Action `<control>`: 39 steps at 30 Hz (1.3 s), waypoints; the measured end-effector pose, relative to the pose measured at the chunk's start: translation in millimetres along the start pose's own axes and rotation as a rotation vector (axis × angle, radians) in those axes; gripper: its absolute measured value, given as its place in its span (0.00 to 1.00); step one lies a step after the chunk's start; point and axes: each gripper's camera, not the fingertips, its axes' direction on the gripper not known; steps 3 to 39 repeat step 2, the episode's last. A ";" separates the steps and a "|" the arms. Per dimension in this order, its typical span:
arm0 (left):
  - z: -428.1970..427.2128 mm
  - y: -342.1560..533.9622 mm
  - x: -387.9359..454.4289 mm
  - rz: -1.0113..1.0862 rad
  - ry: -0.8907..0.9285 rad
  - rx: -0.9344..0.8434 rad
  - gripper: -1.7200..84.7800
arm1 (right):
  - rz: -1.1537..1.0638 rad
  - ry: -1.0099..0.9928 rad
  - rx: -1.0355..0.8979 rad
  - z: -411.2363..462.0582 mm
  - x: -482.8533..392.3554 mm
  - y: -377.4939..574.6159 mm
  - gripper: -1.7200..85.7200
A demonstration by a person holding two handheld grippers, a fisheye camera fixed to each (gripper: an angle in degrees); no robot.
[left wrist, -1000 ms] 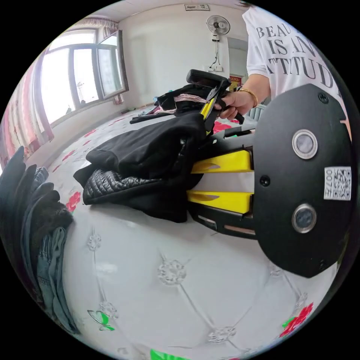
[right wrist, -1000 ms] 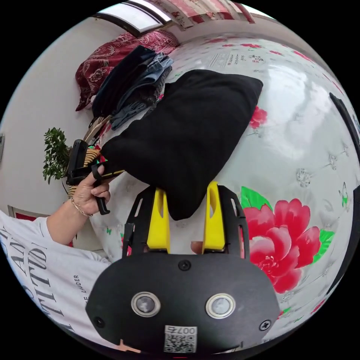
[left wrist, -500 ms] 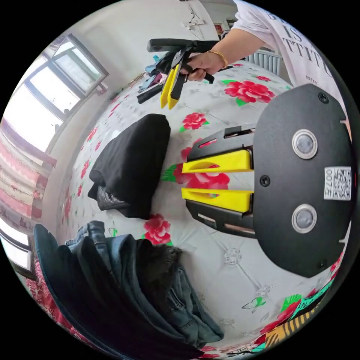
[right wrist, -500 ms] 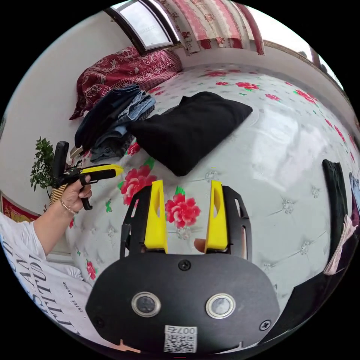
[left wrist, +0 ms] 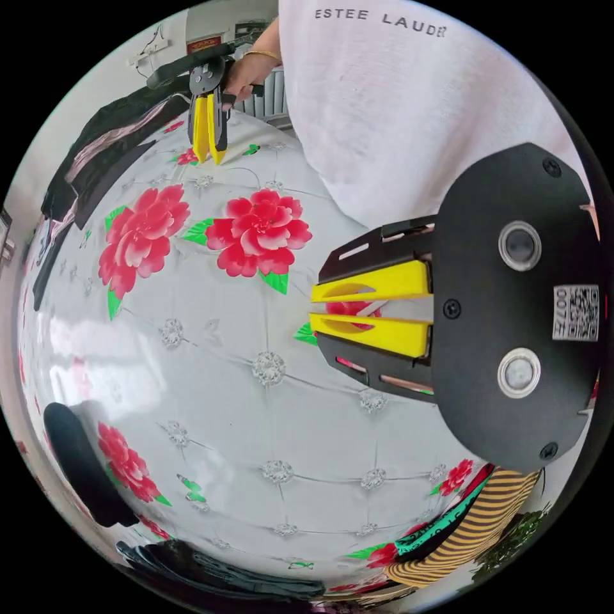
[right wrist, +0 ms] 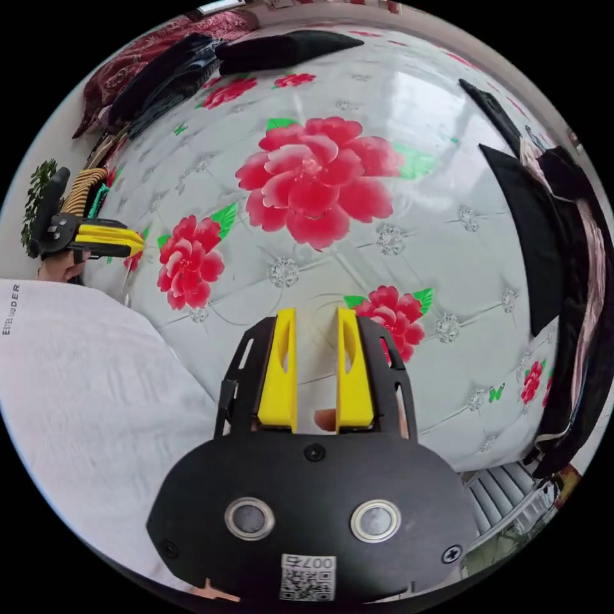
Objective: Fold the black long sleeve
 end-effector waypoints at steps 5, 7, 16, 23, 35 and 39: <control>0.9 -6.6 15.1 0.024 -0.026 -0.014 0.05 | 0.090 0.000 0.075 2.3 -4.4 5.5 0.11; 0.9 -6.6 15.1 0.024 -0.026 -0.014 0.05 | 0.090 0.000 0.075 2.3 -4.4 5.5 0.11; 0.9 -6.6 15.1 0.024 -0.026 -0.014 0.05 | 0.090 0.000 0.075 2.3 -4.4 5.5 0.11; 0.9 -6.6 15.1 0.024 -0.026 -0.014 0.05 | 0.090 0.000 0.075 2.3 -4.4 5.5 0.11; 0.9 -6.6 15.1 0.024 -0.026 -0.014 0.05 | 0.090 0.000 0.075 2.3 -4.4 5.5 0.11; 0.9 -6.6 15.1 0.024 -0.026 -0.014 0.05 | 0.090 0.000 0.075 2.3 -4.4 5.5 0.11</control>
